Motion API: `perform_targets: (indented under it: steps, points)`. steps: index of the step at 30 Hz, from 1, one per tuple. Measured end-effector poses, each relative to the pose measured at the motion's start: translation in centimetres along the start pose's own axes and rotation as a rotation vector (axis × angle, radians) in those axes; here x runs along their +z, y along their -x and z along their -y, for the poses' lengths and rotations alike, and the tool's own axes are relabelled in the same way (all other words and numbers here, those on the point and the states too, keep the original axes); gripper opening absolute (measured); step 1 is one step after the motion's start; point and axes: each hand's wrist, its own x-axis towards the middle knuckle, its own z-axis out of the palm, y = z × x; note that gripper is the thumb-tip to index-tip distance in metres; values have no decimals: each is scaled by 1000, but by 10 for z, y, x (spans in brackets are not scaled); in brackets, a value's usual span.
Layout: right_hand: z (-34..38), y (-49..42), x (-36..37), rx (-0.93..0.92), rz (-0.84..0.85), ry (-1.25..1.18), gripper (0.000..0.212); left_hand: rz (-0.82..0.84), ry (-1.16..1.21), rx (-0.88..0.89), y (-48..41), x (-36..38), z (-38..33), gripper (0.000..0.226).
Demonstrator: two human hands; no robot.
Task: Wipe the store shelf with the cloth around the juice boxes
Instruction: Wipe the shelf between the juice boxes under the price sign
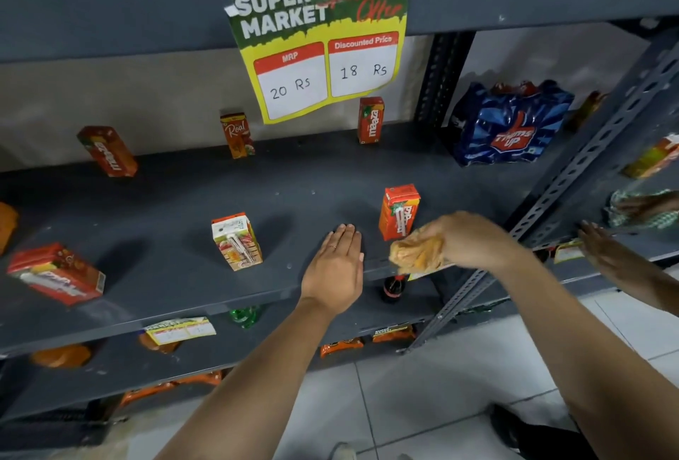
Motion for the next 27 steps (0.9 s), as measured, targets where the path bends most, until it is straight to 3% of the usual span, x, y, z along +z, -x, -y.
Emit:
perform_targets:
  steps: [4, 7, 12, 18, 23, 27]
  points:
    - [21, 12, 40, -71, -25, 134, 27, -2, 4, 0, -2, 1, 1, 51]
    - [14, 22, 26, 10, 82, -24, 35, -7, 16, -1, -1, 2, 0, 50]
    - [24, 17, 1, -2, -26, -183, 36, -20, 45, 2, -1, 0, 1, 49]
    - [7, 26, -11, 127, 226, -146, 20, -7, 12, 2, 0, 2, 1, 51]
    - [-41, -6, -66, 381, -126, -296, 16, -22, -11, -10, 0, 6, 1, 51]
    - [-44, -85, -93, 261, -351, -381, 24, -17, -16, -4, -1, 6, 2, 51]
